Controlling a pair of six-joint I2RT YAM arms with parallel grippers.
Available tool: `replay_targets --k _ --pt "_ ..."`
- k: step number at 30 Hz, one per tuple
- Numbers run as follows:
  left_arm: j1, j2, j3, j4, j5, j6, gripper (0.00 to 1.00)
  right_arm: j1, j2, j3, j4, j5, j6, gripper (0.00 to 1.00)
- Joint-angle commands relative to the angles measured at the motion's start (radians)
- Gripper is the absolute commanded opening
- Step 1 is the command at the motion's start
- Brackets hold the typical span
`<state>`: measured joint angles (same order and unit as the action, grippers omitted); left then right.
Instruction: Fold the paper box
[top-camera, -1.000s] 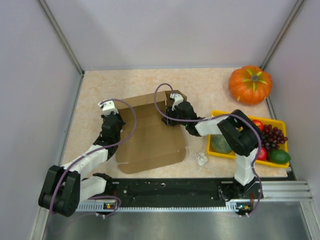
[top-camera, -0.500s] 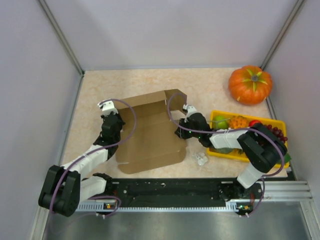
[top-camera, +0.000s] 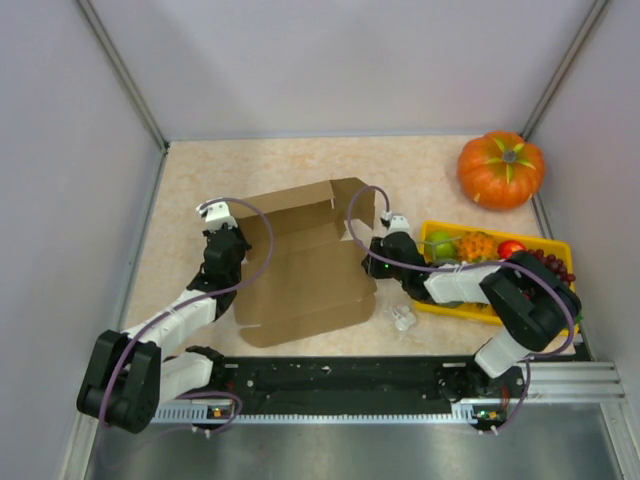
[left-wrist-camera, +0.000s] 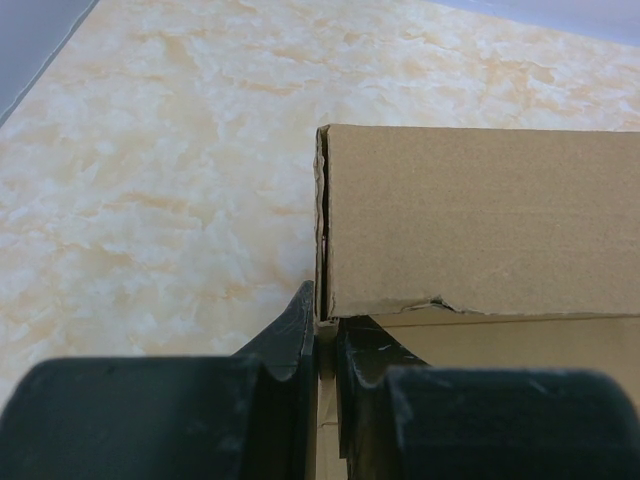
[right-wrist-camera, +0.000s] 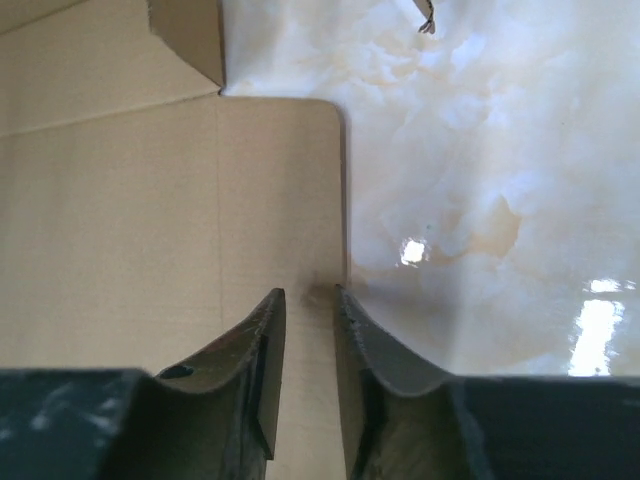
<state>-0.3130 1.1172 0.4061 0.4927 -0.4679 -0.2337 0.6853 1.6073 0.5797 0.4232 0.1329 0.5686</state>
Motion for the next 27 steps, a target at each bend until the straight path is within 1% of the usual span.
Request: replay_targets --k 1,2,3,5,6,8,10,11,13,15,17,19,20,21,22,23,24,26,27 --pt "0.0 0.007 0.037 0.027 0.009 -0.009 0.0 -0.015 -0.169 0.018 -0.095 -0.024 -0.097 0.32" --pt "0.0 0.007 0.039 0.026 0.008 -0.006 0.0 -0.024 -0.199 0.041 -0.139 -0.021 -0.116 0.37" --pt "0.002 0.007 0.04 0.023 0.006 -0.004 0.0 -0.052 -0.226 0.08 -0.205 -0.027 -0.134 0.44" --pt "0.0 0.006 0.039 0.024 0.005 -0.004 0.0 -0.085 -0.291 0.106 -0.257 -0.041 -0.176 0.5" --pt "0.0 0.006 0.039 0.023 0.005 -0.003 0.0 -0.13 -0.302 0.141 -0.308 -0.047 -0.19 0.55" --pt "0.0 0.004 0.039 0.024 0.003 -0.004 0.0 -0.162 -0.307 0.175 -0.308 -0.128 -0.26 0.58" --pt "0.0 0.004 0.036 0.023 0.005 -0.003 0.0 -0.176 -0.296 0.201 -0.29 -0.176 -0.346 0.61" --pt "0.0 0.003 0.036 0.026 0.005 -0.004 0.0 -0.178 -0.282 0.247 -0.294 -0.206 -0.366 0.62" --pt "0.0 0.003 0.036 0.026 0.005 -0.004 0.0 -0.179 -0.227 0.282 -0.259 -0.239 -0.413 0.63" --pt "0.0 0.004 0.036 0.026 0.006 -0.004 0.0 -0.178 -0.152 0.354 -0.271 -0.285 -0.446 0.63" --pt "0.0 0.003 0.036 0.026 0.006 0.0 0.0 -0.178 -0.115 0.411 -0.277 -0.286 -0.447 0.63" --pt "0.0 0.003 0.036 0.024 0.008 0.0 0.0 -0.176 -0.074 0.439 -0.279 -0.311 -0.461 0.6" --pt "0.0 0.004 0.037 0.024 0.006 0.002 0.0 -0.17 -0.06 0.462 -0.281 -0.308 -0.461 0.57" --pt "0.0 0.004 0.037 0.024 0.006 0.002 0.0 -0.162 -0.047 0.479 -0.302 -0.302 -0.464 0.48" --pt "0.0 0.004 0.037 0.026 0.008 0.002 0.0 -0.155 -0.028 0.495 -0.322 -0.286 -0.47 0.4" --pt "0.0 0.007 0.04 0.027 0.008 0.004 0.0 -0.132 -0.024 0.515 -0.352 -0.227 -0.472 0.33" --pt "0.0 0.009 0.04 0.027 0.006 0.004 0.0 -0.121 -0.023 0.52 -0.359 -0.201 -0.467 0.22" --pt "0.0 0.012 0.04 0.03 0.011 -0.001 0.0 -0.098 -0.04 0.528 -0.373 -0.136 -0.452 0.14" --pt "0.0 0.01 0.042 0.03 0.018 0.004 0.0 -0.08 -0.049 0.532 -0.401 -0.103 -0.411 0.04"
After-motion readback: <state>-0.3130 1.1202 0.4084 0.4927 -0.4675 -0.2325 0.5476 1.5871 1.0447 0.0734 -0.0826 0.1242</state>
